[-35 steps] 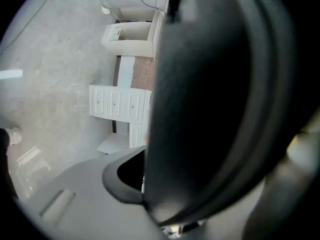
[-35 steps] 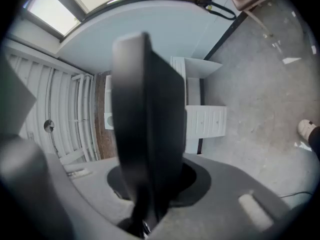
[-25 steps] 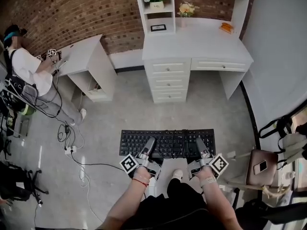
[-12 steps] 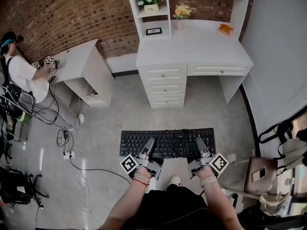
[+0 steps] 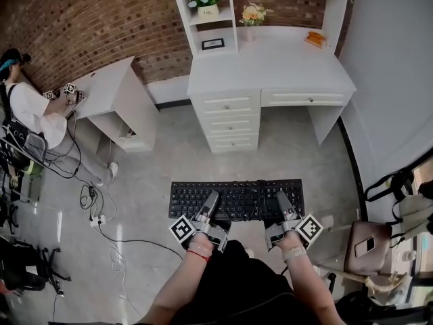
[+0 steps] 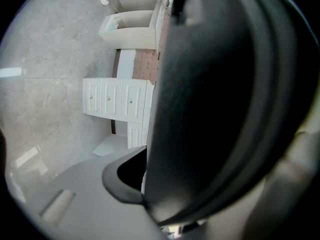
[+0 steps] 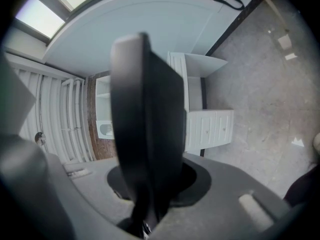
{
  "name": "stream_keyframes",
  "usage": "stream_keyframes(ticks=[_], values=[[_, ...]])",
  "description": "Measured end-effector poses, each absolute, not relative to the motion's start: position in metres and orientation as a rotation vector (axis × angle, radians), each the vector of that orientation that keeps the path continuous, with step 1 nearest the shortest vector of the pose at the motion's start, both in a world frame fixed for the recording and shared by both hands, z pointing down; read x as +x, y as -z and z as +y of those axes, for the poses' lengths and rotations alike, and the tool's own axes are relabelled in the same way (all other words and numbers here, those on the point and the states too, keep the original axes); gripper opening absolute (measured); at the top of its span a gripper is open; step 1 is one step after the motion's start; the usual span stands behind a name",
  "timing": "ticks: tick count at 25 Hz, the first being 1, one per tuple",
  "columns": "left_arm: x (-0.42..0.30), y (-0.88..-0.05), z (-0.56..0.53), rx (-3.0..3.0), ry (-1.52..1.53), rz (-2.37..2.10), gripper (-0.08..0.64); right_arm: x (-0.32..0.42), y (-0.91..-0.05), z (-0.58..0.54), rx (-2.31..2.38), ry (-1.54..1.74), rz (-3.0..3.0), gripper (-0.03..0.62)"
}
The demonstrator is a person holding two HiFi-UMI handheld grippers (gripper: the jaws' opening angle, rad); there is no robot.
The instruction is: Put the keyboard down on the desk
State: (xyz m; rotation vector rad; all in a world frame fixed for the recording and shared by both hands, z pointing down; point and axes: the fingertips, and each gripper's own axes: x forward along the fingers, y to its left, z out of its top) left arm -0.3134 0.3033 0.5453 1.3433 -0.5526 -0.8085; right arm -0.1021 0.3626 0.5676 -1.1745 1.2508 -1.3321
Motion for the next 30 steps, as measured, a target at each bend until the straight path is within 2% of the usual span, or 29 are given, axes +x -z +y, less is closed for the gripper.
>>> stream_keyframes(ticks=[16,30], values=[[-0.278,-0.554,0.267,1.328,0.762,-0.542,0.158,-0.069,-0.576,0.336,-1.203,1.334,1.197,0.075],[-0.232,-0.547,0.173,1.335,0.746,-0.515,0.156,-0.025,-0.568,0.242,-1.199,1.313,1.2,0.075]])
